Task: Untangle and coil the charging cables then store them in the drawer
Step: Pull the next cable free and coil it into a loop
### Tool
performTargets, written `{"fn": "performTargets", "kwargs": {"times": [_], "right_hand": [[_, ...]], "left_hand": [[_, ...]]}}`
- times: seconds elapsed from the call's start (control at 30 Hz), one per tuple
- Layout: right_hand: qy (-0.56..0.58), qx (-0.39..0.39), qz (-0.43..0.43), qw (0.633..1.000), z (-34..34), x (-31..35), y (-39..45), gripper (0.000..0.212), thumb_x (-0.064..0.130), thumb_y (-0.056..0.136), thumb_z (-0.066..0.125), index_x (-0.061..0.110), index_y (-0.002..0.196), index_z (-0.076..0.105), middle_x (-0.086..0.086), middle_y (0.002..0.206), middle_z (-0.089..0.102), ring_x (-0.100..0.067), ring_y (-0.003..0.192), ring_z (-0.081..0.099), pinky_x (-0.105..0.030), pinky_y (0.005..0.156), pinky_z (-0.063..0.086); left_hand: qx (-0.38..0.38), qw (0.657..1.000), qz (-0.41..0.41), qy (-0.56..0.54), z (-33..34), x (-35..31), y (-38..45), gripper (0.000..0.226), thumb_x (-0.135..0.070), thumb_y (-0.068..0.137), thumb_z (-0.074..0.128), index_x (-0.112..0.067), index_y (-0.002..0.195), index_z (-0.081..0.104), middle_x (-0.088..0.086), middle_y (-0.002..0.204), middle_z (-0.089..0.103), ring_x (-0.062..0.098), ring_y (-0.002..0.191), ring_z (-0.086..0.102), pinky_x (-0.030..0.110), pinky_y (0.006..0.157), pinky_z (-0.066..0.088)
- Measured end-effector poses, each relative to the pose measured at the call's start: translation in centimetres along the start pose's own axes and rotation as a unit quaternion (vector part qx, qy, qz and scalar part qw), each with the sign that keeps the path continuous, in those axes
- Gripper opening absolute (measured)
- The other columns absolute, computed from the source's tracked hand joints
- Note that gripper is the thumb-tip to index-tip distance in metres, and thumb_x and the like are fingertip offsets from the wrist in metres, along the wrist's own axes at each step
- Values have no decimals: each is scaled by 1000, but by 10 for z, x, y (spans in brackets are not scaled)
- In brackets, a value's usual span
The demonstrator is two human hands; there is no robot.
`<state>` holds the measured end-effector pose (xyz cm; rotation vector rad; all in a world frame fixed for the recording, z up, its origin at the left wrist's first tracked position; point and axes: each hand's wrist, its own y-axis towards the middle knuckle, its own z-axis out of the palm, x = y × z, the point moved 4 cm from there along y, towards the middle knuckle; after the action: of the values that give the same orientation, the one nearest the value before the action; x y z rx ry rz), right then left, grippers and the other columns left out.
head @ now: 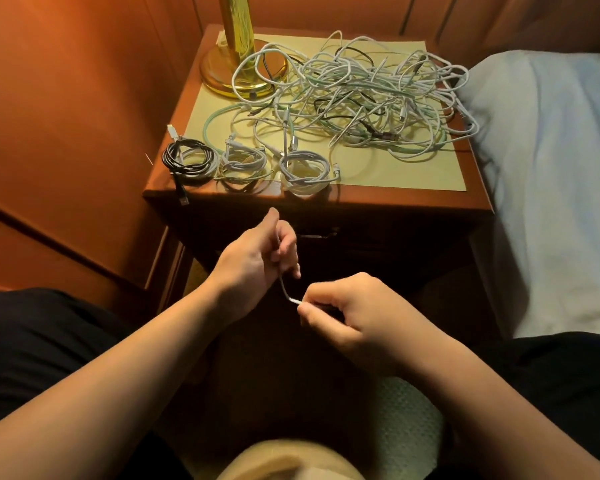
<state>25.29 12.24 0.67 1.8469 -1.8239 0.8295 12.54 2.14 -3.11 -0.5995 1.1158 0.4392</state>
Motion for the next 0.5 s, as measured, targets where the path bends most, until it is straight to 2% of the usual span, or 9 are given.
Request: {"fn": "performTargets", "kwargs": {"times": [0.07,0.13,0.2,0.27,0.3,0.37,0.43,0.5], "right_hand": [[-34,63,7,997,7,0,-1,29,45,103,53,25,84,64,9,64,57,-7,61,55,-29,57,41],[-57,104,16,993,12,0,-3,26,45,103,53,31,80,56,10,62,53,-5,59,52,-25,58,35],[-60,98,-1,993,13,5,-4,25,45,102,52,32,81,53,9,66,55,-7,63,53,-29,61,41],[-33,32,-26,999,7,11,-4,23,44,98,48,27,88,58,8,77,63,-10,72,60,-37,67,50],[-24,-4,-38,999,3,12,-4,25,43,95,46,26,97,64,8,85,68,-14,78,65,-40,71,53],[-4,-53,-51,997,-5,11,-5,27,38,96,47,29,109,68,9,95,71,-17,85,68,-43,73,55],[39,-77,-49,995,-10,7,-5,24,35,100,51,24,109,71,8,91,71,-16,81,67,-44,70,54],[76,-98,-46,991,-14,3,-6,25,34,103,54,19,108,73,6,90,72,-15,82,69,-45,70,55]], "left_hand": [[41,999,-12,-29,-2,-3,1,53,-40,108,33,-15,73,64,3,68,51,21,74,53,44,93,50],[81,996,-31,13,-3,-5,-1,51,-36,109,31,-8,101,73,11,99,72,25,110,66,45,112,41],[123,987,-31,102,0,-4,-3,50,-31,111,25,-6,134,62,7,135,67,16,139,52,39,121,28],[156,979,-4,130,6,-2,-6,47,-27,113,24,-10,151,46,2,150,56,12,148,39,35,126,20],[164,978,0,130,10,0,-8,48,-29,111,26,-14,154,41,1,152,54,13,149,37,33,126,20],[171,975,-3,141,14,4,-8,50,-38,108,32,-28,155,41,-5,148,58,17,139,43,33,121,29],[149,977,-1,152,12,4,-7,47,-43,106,36,-34,151,48,-5,123,67,16,115,55,32,107,39],[120,983,3,142,10,3,-6,45,-38,108,37,-25,149,52,3,98,59,12,97,56,27,98,42]]}}
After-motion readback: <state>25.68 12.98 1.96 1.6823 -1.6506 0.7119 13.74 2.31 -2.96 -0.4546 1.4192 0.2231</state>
